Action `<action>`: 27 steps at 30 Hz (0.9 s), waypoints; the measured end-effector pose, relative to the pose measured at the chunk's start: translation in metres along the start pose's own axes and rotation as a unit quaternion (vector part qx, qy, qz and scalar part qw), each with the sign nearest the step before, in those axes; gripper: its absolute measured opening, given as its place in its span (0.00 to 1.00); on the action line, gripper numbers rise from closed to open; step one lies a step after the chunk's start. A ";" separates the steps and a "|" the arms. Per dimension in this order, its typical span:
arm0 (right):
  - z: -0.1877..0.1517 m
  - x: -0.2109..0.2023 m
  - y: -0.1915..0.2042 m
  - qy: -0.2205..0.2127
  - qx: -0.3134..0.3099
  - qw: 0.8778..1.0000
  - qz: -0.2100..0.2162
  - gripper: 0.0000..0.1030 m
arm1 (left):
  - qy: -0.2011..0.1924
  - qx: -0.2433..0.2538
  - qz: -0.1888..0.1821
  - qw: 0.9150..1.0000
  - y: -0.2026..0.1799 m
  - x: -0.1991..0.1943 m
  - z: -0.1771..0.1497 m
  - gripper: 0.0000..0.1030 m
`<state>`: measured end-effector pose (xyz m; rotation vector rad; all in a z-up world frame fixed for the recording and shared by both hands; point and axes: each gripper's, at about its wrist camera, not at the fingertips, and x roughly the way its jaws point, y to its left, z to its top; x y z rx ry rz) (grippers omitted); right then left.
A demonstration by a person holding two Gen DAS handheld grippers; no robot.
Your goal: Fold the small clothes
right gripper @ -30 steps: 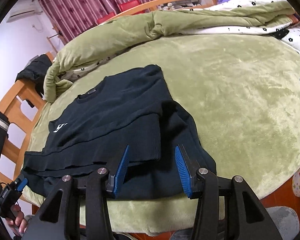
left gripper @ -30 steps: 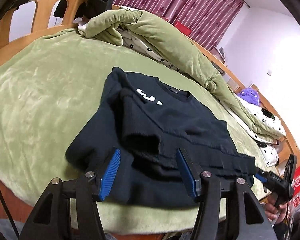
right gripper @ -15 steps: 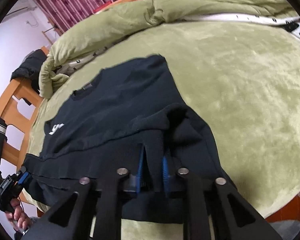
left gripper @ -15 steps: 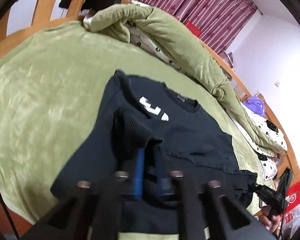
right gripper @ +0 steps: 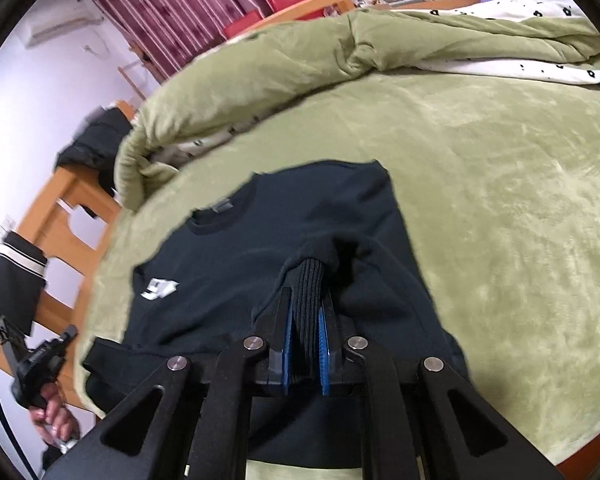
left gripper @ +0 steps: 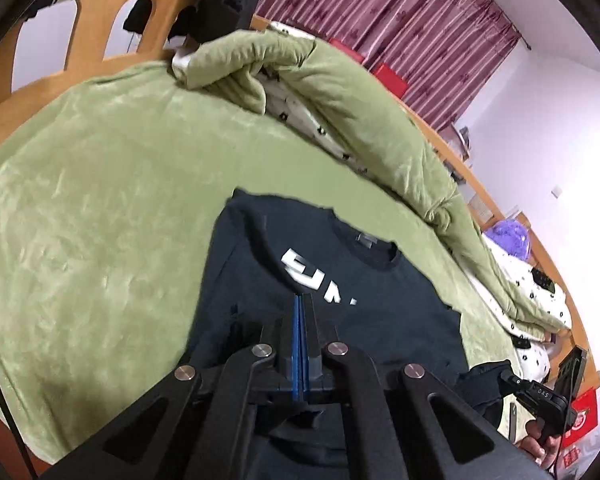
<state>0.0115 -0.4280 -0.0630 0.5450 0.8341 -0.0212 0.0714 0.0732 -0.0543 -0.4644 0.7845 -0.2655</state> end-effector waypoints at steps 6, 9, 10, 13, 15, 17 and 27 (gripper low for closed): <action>-0.015 -0.011 -0.020 0.013 -0.001 0.999 -0.031 0.21 | 0.022 0.008 0.021 1.000 0.012 0.001 -0.019 0.31; -0.021 -0.025 -0.020 -0.005 -0.015 0.999 -0.034 0.39 | 0.023 0.002 0.012 1.000 0.015 -0.002 -0.024 0.42; -0.023 -0.027 -0.019 -0.007 -0.019 0.999 -0.033 0.39 | 0.024 0.001 0.009 1.000 0.015 -0.003 -0.024 0.43; -0.026 -0.023 -0.019 0.006 -0.026 0.999 -0.034 0.39 | 0.029 -0.001 0.001 1.000 0.016 -0.008 -0.030 0.49; -0.027 -0.016 -0.021 0.017 -0.024 0.999 -0.039 0.39 | 0.034 0.003 -0.003 0.999 0.015 -0.009 -0.034 0.50; -0.029 -0.007 -0.022 0.030 -0.022 0.998 -0.051 0.39 | 0.040 0.010 0.000 0.999 0.013 -0.008 -0.038 0.50; -0.036 0.019 -0.009 0.067 -0.043 0.995 -0.060 0.35 | 0.080 0.020 0.005 0.997 -0.003 0.024 -0.035 0.49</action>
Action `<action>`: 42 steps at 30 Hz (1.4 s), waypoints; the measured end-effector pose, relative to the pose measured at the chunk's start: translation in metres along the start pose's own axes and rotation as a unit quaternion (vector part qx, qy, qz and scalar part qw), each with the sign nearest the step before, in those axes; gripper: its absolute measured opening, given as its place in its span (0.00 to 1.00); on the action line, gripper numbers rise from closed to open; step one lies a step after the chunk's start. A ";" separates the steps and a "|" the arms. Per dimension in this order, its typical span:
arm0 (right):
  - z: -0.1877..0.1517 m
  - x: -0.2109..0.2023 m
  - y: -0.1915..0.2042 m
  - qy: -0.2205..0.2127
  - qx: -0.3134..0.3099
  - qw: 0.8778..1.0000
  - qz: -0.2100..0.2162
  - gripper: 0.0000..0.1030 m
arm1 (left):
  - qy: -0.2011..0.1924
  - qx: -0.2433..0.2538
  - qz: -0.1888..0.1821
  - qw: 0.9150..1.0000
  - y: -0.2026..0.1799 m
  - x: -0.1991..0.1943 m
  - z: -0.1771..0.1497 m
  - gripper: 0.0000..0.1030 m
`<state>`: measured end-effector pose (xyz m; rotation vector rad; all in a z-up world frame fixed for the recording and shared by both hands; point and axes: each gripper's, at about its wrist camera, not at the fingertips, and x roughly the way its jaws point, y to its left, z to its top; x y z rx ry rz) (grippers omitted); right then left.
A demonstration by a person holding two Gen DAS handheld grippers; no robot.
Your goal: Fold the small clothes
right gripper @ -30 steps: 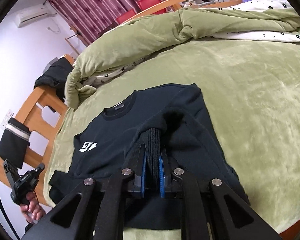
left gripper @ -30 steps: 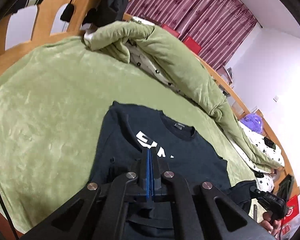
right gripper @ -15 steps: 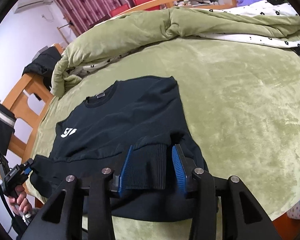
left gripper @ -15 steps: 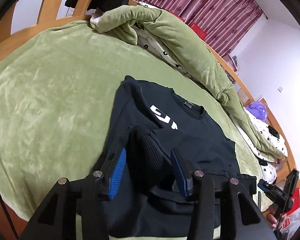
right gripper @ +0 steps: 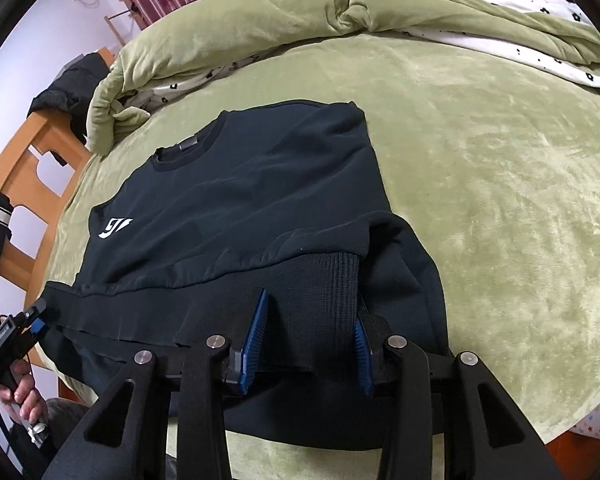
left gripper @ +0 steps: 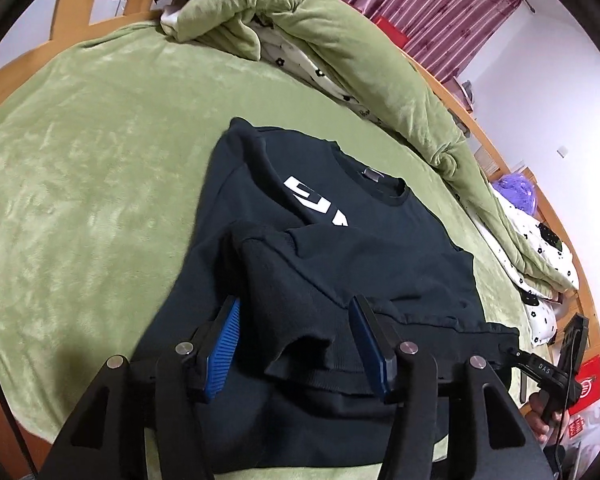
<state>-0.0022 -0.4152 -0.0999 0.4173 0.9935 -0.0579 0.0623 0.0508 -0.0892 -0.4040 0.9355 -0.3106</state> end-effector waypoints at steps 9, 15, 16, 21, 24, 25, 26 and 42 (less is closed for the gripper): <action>0.009 -0.009 -0.009 -0.007 0.034 0.999 0.040 0.09 | -0.035 -0.006 -0.035 0.999 -0.002 -0.012 0.011 0.06; 0.035 -0.032 -0.008 -0.038 0.069 0.989 0.122 0.09 | -0.090 -0.026 -0.059 0.994 -0.004 -0.033 0.036 0.06; 0.044 -0.034 -0.007 -0.043 0.079 0.986 0.138 0.09 | -0.095 -0.029 -0.058 0.993 -0.005 -0.034 0.042 0.06; 0.077 -0.032 0.000 -0.055 0.109 0.977 0.172 0.09 | -0.113 -0.032 -0.049 0.992 -0.012 -0.025 0.072 0.06; 0.097 -0.022 0.005 -0.054 0.119 0.976 0.173 0.09 | -0.113 -0.035 -0.044 0.992 -0.013 -0.009 0.086 0.06; 0.104 -0.016 0.007 -0.054 0.122 0.975 0.175 0.09 | -0.110 -0.038 -0.042 0.992 -0.014 -0.002 0.091 0.06; 0.111 -0.010 0.009 -0.053 0.125 0.975 0.176 0.09 | -0.107 -0.039 -0.041 0.993 -0.013 0.003 0.094 0.06; 0.185 0.083 0.000 -0.009 0.172 0.967 0.186 0.09 | -0.061 -0.076 -0.032 0.995 0.007 0.103 0.153 0.06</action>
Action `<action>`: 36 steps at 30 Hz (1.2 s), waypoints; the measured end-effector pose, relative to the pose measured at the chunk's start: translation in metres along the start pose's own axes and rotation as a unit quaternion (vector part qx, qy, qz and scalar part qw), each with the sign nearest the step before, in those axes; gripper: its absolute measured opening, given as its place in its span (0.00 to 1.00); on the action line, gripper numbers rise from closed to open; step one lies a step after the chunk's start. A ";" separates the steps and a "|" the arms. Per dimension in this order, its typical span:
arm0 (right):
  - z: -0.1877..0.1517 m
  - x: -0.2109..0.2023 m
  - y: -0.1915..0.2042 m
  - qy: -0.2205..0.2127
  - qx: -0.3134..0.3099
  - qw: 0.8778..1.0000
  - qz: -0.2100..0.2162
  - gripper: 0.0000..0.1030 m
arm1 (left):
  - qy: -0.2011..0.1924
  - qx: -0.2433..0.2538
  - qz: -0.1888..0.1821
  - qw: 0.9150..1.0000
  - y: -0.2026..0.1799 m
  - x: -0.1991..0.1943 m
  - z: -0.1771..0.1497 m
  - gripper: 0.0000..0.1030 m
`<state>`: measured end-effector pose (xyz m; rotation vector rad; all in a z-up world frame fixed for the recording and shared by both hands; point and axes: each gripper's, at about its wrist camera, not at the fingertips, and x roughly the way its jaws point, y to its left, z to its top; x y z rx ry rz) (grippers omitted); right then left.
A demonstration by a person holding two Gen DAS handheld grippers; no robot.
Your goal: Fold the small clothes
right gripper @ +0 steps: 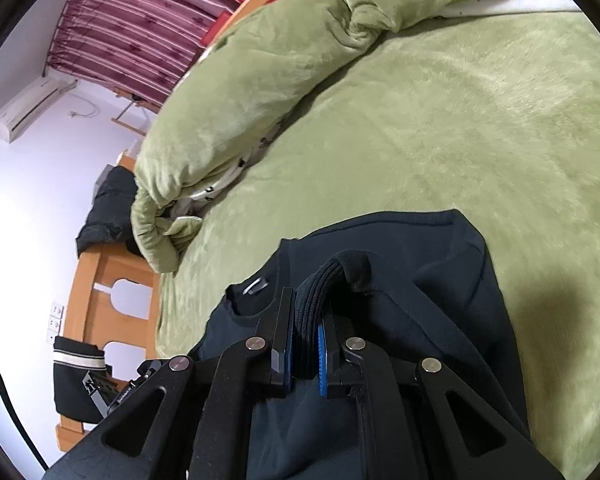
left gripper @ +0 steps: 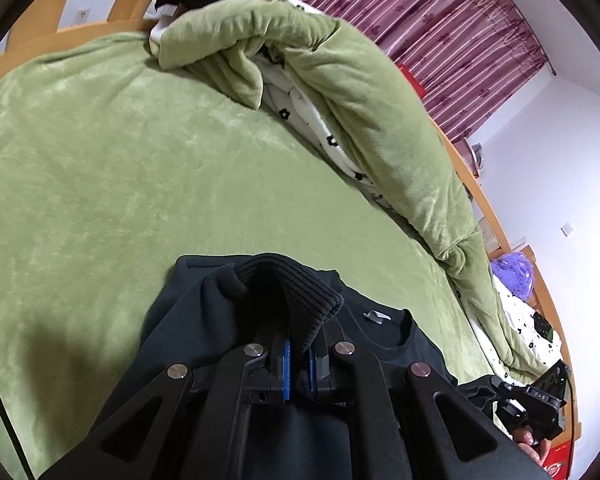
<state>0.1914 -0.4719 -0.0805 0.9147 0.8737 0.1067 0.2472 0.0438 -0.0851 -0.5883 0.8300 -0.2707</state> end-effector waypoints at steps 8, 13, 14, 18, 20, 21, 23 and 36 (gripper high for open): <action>0.007 0.034 -0.002 0.002 -0.046 0.998 -0.041 0.38 | 0.025 -0.007 0.018 0.999 0.009 0.018 0.001 0.28; 0.002 0.026 0.011 -0.029 -0.121 0.990 -0.069 0.42 | -0.021 0.007 0.012 1.000 0.009 0.003 0.003 0.62; 0.002 0.024 0.010 -0.032 -0.125 0.989 -0.070 0.44 | -0.020 0.010 0.015 1.000 0.009 0.003 0.003 0.62; -0.002 0.029 0.002 -0.029 -0.134 0.986 -0.097 0.44 | -0.010 0.029 0.046 0.998 0.006 0.009 0.000 0.62; -0.008 0.037 0.000 -0.022 -0.160 0.978 -0.133 0.44 | -0.007 0.047 0.082 0.995 0.005 0.014 -0.001 0.62; -0.010 0.041 -0.001 -0.020 -0.175 0.973 -0.152 0.44 | -0.012 0.059 0.100 0.993 0.004 0.016 -0.002 0.62; -0.014 0.048 -0.003 -0.019 -0.201 0.961 -0.188 0.44 | -0.013 0.080 0.120 0.990 0.005 0.019 -0.004 0.60; -0.012 0.088 -0.012 0.009 -0.247 0.938 -0.244 0.42 | 0.000 0.125 0.164 0.979 0.005 0.040 -0.011 0.28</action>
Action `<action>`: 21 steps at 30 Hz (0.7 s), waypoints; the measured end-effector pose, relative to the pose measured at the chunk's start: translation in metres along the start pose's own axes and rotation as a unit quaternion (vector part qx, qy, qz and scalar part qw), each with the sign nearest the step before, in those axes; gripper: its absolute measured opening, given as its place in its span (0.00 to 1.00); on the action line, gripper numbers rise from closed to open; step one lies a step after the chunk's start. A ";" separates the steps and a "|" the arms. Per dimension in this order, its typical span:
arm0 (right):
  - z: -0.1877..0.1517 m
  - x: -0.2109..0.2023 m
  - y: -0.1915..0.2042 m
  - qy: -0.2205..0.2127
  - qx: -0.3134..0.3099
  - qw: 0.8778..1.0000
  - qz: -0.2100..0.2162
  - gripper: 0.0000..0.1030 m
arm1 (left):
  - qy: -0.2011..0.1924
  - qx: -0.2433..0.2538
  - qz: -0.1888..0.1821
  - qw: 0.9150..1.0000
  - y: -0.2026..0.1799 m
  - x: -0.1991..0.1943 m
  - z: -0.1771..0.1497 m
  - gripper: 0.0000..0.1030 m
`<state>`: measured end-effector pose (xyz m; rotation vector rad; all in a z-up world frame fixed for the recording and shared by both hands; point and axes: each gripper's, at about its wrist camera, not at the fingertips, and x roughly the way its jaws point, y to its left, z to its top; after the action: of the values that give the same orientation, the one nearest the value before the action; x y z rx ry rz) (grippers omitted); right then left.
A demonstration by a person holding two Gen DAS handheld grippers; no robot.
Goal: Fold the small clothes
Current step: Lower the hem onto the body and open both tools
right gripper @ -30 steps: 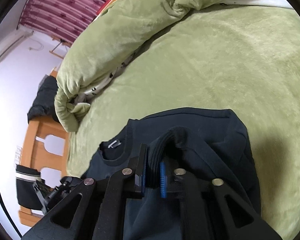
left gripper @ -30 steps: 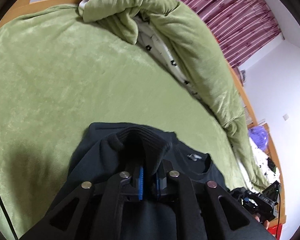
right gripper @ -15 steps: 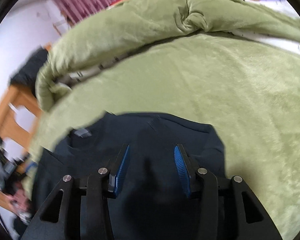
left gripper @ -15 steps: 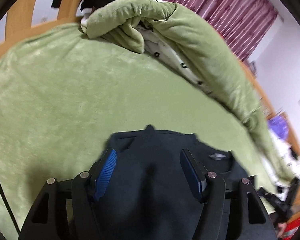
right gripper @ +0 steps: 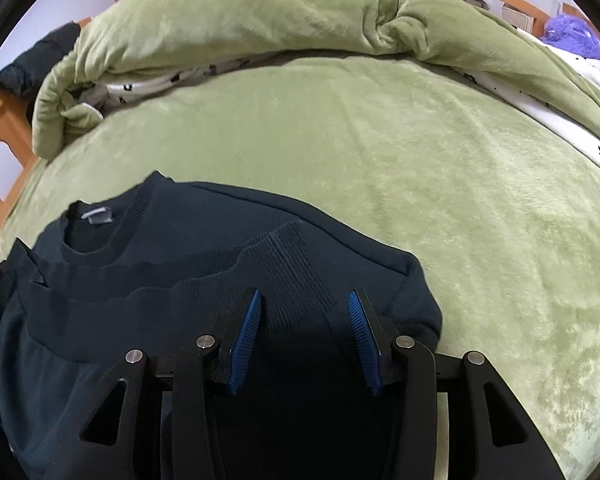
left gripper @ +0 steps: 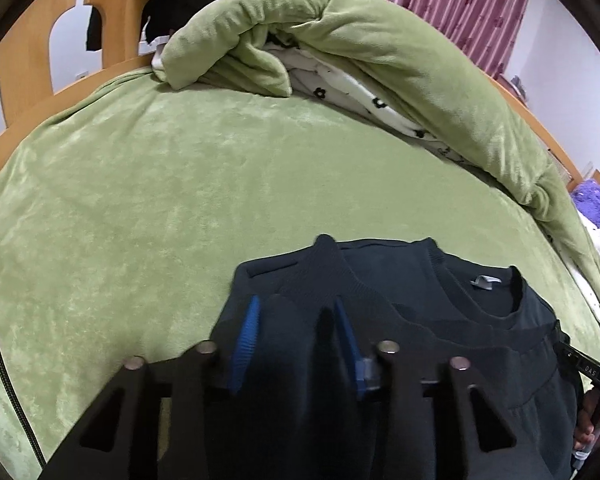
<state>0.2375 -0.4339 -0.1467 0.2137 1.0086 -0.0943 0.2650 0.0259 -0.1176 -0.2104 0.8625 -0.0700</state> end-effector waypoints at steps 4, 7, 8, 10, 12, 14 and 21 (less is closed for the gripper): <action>-0.001 -0.002 0.001 -0.014 -0.007 1.000 -0.017 0.22 | -0.003 -0.021 -0.005 1.000 0.008 0.000 -0.001 0.17; 0.000 -0.017 -0.005 -0.049 0.000 0.999 0.006 0.19 | -0.008 -0.024 -0.005 1.000 0.008 -0.003 -0.003 0.17; 0.000 -0.022 -0.008 -0.059 0.005 0.998 0.009 0.19 | -0.008 -0.022 -0.003 1.000 0.007 -0.003 -0.003 0.17; 0.002 -0.024 -0.012 -0.062 0.016 0.998 0.007 0.19 | -0.007 -0.014 0.004 1.000 0.003 -0.002 -0.004 0.17; 0.001 -0.016 -0.010 -0.049 0.013 0.999 -0.011 0.19 | -0.005 -0.008 0.010 1.000 0.001 -0.002 -0.005 0.17; -0.002 -0.002 -0.007 -0.026 0.010 0.999 -0.033 0.19 | -0.004 -0.004 0.013 1.000 0.000 -0.003 -0.005 0.19; -0.002 -0.013 0.000 -0.021 0.008 0.998 -0.055 0.27 | 0.004 0.003 0.021 1.000 0.000 -0.006 -0.005 0.24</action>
<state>0.2294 -0.4336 -0.1369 0.1698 0.9777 -0.2062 0.2568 0.0258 -0.1163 -0.1863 0.8739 -0.0336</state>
